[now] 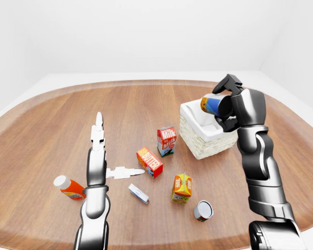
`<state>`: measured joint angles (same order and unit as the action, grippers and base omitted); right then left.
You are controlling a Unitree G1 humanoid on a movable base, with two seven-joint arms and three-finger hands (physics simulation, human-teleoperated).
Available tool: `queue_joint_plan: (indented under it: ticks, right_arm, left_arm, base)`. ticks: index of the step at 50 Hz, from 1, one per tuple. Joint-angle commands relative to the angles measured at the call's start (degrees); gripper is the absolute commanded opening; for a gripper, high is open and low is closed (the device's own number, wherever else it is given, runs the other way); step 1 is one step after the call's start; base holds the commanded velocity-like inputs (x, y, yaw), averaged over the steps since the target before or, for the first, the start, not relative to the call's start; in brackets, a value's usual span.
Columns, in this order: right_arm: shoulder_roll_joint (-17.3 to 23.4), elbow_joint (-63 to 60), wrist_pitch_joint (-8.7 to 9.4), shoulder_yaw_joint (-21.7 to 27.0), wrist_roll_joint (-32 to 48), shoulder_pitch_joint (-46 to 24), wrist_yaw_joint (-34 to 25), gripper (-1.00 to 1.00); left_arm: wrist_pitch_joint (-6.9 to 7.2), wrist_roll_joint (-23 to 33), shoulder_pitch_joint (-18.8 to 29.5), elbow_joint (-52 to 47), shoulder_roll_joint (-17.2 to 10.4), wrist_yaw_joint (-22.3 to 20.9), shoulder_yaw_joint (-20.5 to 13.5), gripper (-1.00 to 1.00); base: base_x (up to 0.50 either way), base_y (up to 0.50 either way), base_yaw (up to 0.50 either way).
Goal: Pick up the alphabet soup and the tomato sauce, and put them in the basket.
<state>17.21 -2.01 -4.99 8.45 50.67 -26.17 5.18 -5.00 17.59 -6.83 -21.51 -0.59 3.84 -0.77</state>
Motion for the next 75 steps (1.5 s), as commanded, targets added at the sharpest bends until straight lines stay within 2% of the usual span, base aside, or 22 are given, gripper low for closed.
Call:
queue_joint_plan:
  ticks: [1,15,32,48,61,75]
  right_arm:
    - [2.0,10.6,-0.01,-0.9,1.9,-6.2,5.6,-1.0]
    - [3.4,20.7,-0.01,-2.3,5.2,-11.7,10.4,-1.0]
    - [3.5,29.3,-0.01,-4.0,7.0,-18.5,12.1,-1.0]
    - [4.1,56.8,-0.01,-7.8,11.0,-30.6,24.8,-1.0]
    - [3.9,70.4,-0.01,-9.9,13.0,-37.2,24.8,-1.0]
    - [3.6,74.5,-0.01,-10.5,13.9,-38.5,24.8,-1.0]
  left_arm:
    - [0.0,0.0,-0.1,-0.4,0.0,-0.1,0.0,1.0]
    - [0.0,-0.1,0.0,-0.4,0.0,-0.1,-0.1,1.0]
    - [0.0,-0.2,0.0,-0.3,0.0,0.2,-0.1,1.0]
    - [0.0,-0.3,0.1,-0.3,0.0,0.0,-0.1,1.0]
    - [0.0,-0.2,0.2,0.1,-0.1,0.0,-0.1,1.0]
    - [0.0,0.0,0.0,0.0,0.0,0.0,0.1,1.0]
  base:
    - [0.0,0.0,0.0]
    - [0.0,0.0,0.0]
    - [0.0,0.0,0.0]
    - [0.0,0.0,0.0]
    - [0.0,0.0,0.0]
    - [0.0,0.0,0.0]
